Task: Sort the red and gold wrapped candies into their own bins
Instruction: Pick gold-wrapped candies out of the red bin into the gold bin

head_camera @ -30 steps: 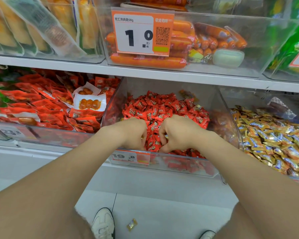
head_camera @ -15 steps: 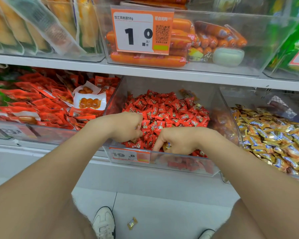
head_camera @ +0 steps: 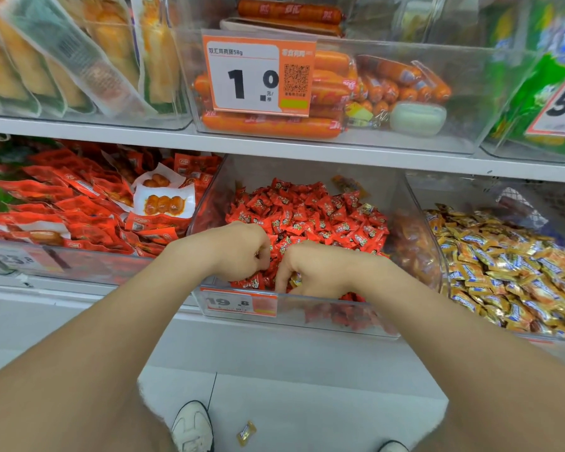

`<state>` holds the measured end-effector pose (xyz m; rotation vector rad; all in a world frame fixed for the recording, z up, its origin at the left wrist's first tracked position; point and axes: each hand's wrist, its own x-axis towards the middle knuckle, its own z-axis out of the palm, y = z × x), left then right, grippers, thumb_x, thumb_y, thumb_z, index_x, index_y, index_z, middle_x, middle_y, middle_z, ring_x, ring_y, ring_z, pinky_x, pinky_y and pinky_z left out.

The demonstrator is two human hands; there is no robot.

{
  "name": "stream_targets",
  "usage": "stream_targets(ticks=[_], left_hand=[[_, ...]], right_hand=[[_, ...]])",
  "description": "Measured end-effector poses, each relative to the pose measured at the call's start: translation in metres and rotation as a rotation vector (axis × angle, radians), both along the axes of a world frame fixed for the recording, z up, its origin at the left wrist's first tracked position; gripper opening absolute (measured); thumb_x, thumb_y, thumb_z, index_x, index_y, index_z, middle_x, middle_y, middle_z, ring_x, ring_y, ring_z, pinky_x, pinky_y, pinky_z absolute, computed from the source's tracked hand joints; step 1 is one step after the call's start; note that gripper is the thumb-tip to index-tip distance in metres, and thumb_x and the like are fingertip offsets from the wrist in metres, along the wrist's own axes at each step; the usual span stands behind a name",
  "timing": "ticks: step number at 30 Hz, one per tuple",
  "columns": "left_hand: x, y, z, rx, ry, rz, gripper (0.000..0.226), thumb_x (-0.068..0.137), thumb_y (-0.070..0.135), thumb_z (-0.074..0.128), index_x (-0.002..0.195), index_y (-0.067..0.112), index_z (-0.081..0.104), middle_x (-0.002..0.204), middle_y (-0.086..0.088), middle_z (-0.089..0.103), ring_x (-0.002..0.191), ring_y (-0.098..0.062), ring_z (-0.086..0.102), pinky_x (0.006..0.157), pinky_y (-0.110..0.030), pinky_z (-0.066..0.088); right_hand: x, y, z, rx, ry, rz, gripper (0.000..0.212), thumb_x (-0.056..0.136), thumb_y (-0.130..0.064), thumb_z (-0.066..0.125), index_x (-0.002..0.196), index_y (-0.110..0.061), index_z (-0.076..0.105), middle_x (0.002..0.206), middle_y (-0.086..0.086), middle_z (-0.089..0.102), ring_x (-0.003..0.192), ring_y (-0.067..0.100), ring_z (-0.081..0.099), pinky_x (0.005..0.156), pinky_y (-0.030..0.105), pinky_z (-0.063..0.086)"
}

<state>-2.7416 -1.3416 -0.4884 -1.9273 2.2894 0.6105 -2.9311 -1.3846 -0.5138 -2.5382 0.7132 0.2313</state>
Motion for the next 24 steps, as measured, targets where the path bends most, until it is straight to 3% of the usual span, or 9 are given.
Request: stream_targets(ticks=[2,5,7,10,12,15,18,20,24], left_hand=[[0.000,-0.001,0.000,0.010,0.000,-0.013,0.025,0.097,0.013,0.057,0.094,0.030,0.076,0.089,0.015,0.067,0.090,-0.010,0.064,0.080,-0.031,0.055],[-0.003,-0.005,-0.004,-0.048,0.092,-0.042,0.013,0.099,0.031,0.064,0.090,0.030,0.074,0.090,0.011,0.071,0.089,-0.009,0.063,0.083,-0.036,0.056],[-0.007,-0.008,-0.009,-0.103,0.167,-0.083,0.016,0.099,0.044,0.065,0.090,0.033,0.073,0.090,0.012,0.071,0.090,-0.007,0.060,0.083,-0.036,0.052],[-0.022,-0.013,-0.013,-0.105,0.249,-0.183,0.013,0.098,0.044,0.068,0.103,0.038,0.077,0.099,0.023,0.073,0.098,0.001,0.061,0.091,-0.028,0.048],[-0.030,-0.015,-0.014,-0.063,0.220,-0.233,0.017,0.097,0.042,0.071,0.110,0.037,0.079,0.104,0.024,0.073,0.098,0.003,0.062,0.093,-0.023,0.047],[-0.034,-0.018,-0.014,-0.005,0.092,-0.211,0.021,0.095,0.047,0.071,0.092,0.029,0.082,0.084,0.014,0.074,0.082,-0.007,0.065,0.078,-0.029,0.051],[-0.030,-0.019,-0.013,0.068,-0.101,-0.134,0.038,0.094,0.053,0.070,0.077,0.020,0.076,0.074,-0.003,0.071,0.078,-0.024,0.068,0.072,-0.037,0.056],[-0.027,-0.019,-0.012,0.092,-0.114,-0.102,0.038,0.095,0.051,0.070,0.076,0.019,0.076,0.076,-0.004,0.073,0.078,-0.026,0.069,0.071,-0.035,0.055],[-0.026,-0.019,-0.009,-0.051,0.017,-0.113,0.013,0.097,0.029,0.068,0.088,0.027,0.078,0.087,0.012,0.075,0.091,-0.013,0.067,0.086,-0.034,0.055]], right_hand=[[-0.012,-0.001,0.013,0.064,-0.050,-0.116,0.006,0.090,-0.031,0.079,0.093,-0.027,0.082,0.082,-0.007,0.078,0.071,0.014,0.070,0.068,0.032,0.058],[-0.033,-0.004,0.032,0.085,-0.159,-0.288,0.012,0.087,-0.033,0.081,0.082,-0.022,0.079,0.067,0.001,0.073,0.050,0.010,0.058,0.053,0.024,0.047],[-0.045,-0.003,0.037,-0.031,-0.178,-0.390,0.021,0.082,-0.038,0.079,0.070,-0.020,0.076,0.055,-0.006,0.061,0.051,0.006,0.048,0.053,0.023,0.042],[-0.059,0.000,0.040,-0.109,-0.154,-0.541,0.038,0.079,-0.045,0.066,0.066,-0.010,0.069,0.055,0.000,0.055,0.056,0.016,0.049,0.057,0.033,0.048],[-0.065,0.003,0.042,-0.108,-0.179,-0.589,0.045,0.081,-0.047,0.054,0.059,-0.008,0.054,0.056,0.005,0.050,0.055,0.021,0.044,0.058,0.038,0.047],[-0.070,0.005,0.042,-0.146,-0.176,-0.648,0.046,0.093,-0.039,0.050,0.055,-0.014,0.040,0.052,0.002,0.039,0.049,0.015,0.034,0.051,0.031,0.033],[-0.076,0.000,0.037,-0.182,-0.232,-0.699,0.054,0.102,-0.040,0.050,0.063,-0.004,0.049,0.052,0.002,0.048,0.047,0.016,0.040,0.053,0.029,0.037],[-0.079,-0.002,0.037,-0.156,-0.279,-0.726,0.055,0.105,-0.049,0.055,0.073,-0.004,0.061,0.054,-0.003,0.065,0.043,0.011,0.051,0.052,0.024,0.042],[-0.082,-0.003,0.036,-0.092,-0.329,-0.707,0.018,0.104,-0.036,0.064,0.095,-0.021,0.069,0.063,-0.006,0.073,0.041,0.003,0.056,0.046,0.016,0.044]])
